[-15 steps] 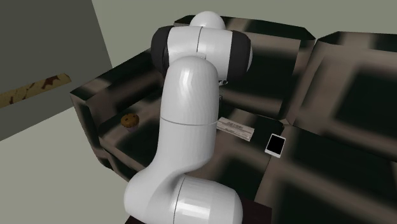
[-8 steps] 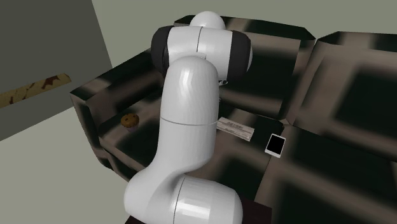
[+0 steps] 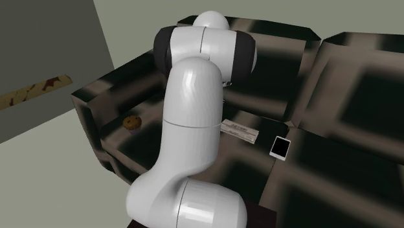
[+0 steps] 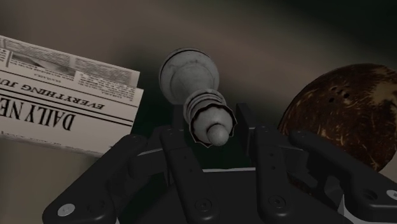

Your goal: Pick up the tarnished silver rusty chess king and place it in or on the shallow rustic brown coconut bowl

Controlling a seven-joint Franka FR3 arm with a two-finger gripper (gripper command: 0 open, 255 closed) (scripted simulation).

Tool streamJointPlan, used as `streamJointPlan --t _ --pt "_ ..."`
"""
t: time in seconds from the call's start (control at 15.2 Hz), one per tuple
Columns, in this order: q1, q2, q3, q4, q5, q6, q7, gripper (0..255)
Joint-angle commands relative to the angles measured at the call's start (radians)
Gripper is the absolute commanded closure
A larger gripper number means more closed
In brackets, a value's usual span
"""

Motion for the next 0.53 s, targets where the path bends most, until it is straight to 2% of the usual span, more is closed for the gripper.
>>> streamJointPlan --t 0.0,0.46 --pt "0.0 -0.012 0.0 0.004 -0.001 -0.016 0.002 255" --pt "-0.001 -0.063 -0.001 0.03 -0.004 -0.092 0.011 255"
